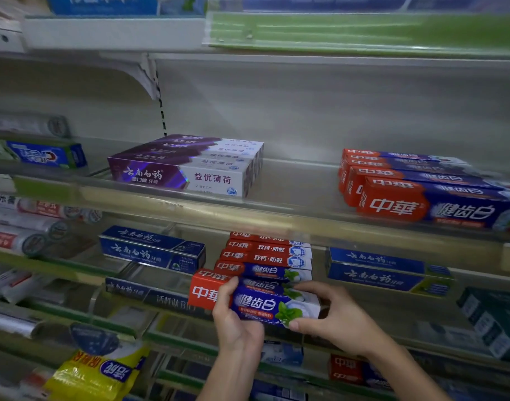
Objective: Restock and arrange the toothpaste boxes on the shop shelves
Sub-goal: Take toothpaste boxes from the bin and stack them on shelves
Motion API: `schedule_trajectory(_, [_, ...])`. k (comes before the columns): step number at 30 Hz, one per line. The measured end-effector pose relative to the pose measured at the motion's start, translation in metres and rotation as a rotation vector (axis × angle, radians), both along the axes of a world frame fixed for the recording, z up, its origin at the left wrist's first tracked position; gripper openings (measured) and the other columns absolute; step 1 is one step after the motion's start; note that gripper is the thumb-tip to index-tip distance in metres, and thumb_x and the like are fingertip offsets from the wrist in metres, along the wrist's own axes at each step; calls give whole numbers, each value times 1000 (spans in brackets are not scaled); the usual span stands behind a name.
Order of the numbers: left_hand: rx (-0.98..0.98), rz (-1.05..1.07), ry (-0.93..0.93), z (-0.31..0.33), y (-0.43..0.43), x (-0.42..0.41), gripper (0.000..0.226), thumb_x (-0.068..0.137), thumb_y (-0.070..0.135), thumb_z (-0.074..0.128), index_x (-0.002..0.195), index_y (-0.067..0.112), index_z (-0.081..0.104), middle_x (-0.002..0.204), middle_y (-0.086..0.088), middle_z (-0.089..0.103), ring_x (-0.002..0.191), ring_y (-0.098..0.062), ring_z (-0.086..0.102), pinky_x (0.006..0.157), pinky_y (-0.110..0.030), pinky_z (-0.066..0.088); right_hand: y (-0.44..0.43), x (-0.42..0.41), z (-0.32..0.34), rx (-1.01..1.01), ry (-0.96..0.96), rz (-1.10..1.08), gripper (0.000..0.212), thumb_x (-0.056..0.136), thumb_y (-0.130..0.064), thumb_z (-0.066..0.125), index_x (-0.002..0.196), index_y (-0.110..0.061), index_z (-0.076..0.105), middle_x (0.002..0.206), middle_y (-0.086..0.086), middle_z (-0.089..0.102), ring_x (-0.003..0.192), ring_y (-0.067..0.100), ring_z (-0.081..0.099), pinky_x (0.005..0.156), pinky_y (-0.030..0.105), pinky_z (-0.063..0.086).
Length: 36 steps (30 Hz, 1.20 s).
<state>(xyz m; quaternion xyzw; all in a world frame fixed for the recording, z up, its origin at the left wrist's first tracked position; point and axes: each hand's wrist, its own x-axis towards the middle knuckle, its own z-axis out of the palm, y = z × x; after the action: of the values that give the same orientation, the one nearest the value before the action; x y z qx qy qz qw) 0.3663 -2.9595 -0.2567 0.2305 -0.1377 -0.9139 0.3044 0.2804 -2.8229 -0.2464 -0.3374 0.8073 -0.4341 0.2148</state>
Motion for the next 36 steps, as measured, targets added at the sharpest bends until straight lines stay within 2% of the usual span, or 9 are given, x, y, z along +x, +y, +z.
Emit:
schedule_trajectory(2, [4,3,5,0,-1,-1,46,68,19,63,113,13,56,101,-12,66,92,-30,62,74,-44,49,5,-3,-3,-10,10,-14,55,64,-41,83,110,-49,54,120,-16,60,98,-2,64,83,22,56])
schedule_trajectory(6, [4,5,-5,-1,0,-3,26,85,18,57,111,15,58,98,-10,66,89,-28,62,73,-43,49,9,-4,-2,-42,49,-26,59,66,-38,83,116,-47,54,122,-21,58,104,-5,60,86,21,53])
schedule_trajectory(12, [-7,-13,-4,-5,4,-7,28,85,21,58,112,15,58,101,-11,66,92,-29,62,77,-44,49,14,-7,-8,-52,49,-39,58,65,-40,83,114,-50,54,123,-23,57,113,-3,55,93,26,50])
schedule_trajectory(17, [30,12,-26,-12,1,-4,30,82,17,59,112,14,57,100,-11,66,91,-28,62,78,-44,50,11,-13,-12,-134,68,-117,39,75,-48,68,112,-39,58,110,-17,64,103,1,60,87,22,50])
schedule_trajectory(20, [38,36,-54,-16,-3,0,26,84,16,59,110,14,57,99,-11,66,89,-28,62,76,-43,50,2,-30,-20,-52,302,-276,31,90,-37,59,120,-30,57,117,-11,57,107,10,55,85,23,47])
schedule_trajectory(23, [21,49,-70,-19,-7,4,24,85,17,58,108,12,57,94,-11,65,86,-27,62,73,-42,49,-11,-41,-25,187,591,-126,40,93,-37,55,132,-27,51,128,-8,46,121,13,42,96,26,40])
schedule_trajectory(27, [12,66,-93,-23,-14,10,16,86,17,57,102,11,58,88,-10,64,82,-26,61,73,-41,49,-21,-37,-27,290,699,-52,33,88,-41,60,117,-27,56,123,-10,47,114,9,43,92,23,42])
schedule_trajectory(33, [7,57,-123,-24,-14,22,23,83,18,60,105,11,58,88,-9,64,82,-26,60,72,-41,50,-23,-29,-19,268,658,-86,11,88,-34,62,92,-29,53,109,-11,57,107,10,49,81,22,38])
schedule_trajectory(36, [-13,45,-119,-21,-13,27,26,76,18,64,101,12,59,88,-9,64,81,-26,60,73,-41,50,-8,-23,-10,101,452,-173,17,86,-35,65,102,-34,60,103,-16,57,98,7,55,86,30,48])
